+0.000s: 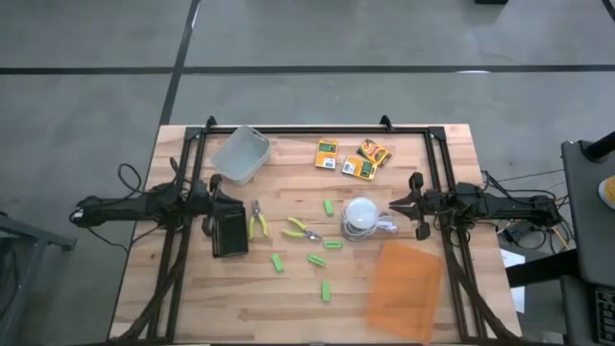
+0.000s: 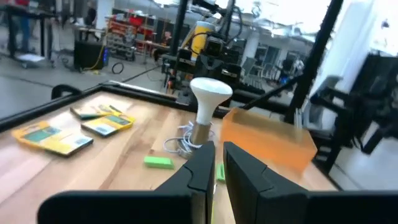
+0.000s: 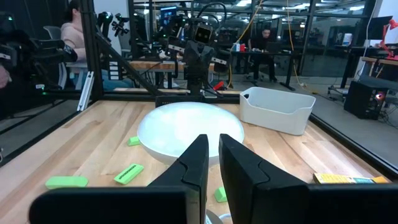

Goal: Pick & Place School Supplies
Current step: Put the green hole puncher into the gray bin

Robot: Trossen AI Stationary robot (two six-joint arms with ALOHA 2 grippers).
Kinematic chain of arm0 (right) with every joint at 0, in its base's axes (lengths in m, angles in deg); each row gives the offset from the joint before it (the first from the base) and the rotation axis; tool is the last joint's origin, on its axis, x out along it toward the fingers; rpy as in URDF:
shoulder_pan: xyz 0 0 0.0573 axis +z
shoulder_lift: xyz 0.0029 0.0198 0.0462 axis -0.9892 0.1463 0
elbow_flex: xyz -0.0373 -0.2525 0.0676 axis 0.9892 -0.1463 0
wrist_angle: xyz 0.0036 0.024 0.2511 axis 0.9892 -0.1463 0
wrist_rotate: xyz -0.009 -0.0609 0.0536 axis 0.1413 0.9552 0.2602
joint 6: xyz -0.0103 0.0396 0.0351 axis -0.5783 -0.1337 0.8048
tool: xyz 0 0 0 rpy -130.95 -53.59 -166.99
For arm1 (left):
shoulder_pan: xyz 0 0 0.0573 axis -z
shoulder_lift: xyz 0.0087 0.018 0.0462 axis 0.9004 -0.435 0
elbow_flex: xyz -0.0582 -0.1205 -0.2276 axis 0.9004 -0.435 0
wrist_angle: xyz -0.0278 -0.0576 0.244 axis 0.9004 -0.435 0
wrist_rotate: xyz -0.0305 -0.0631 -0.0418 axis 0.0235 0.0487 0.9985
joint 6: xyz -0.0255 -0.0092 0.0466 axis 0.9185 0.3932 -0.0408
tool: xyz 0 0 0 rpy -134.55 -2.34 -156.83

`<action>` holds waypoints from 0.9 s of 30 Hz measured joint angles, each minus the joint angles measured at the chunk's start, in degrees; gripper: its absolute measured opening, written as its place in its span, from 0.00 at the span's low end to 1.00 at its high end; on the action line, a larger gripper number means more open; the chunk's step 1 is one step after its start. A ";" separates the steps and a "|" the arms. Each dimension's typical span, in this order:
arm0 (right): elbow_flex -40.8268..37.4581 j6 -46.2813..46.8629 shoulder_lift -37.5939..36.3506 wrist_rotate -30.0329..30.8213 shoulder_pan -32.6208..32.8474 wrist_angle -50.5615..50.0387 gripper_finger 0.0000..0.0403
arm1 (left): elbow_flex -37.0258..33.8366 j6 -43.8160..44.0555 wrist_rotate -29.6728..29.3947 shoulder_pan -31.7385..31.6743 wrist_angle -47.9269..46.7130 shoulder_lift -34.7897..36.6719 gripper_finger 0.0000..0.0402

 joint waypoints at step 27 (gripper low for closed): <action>0.00 0.00 0.00 0.00 0.02 0.00 0.09 | 44.10 35.27 -24.84 -0.04 -43.40 -38.29 0.10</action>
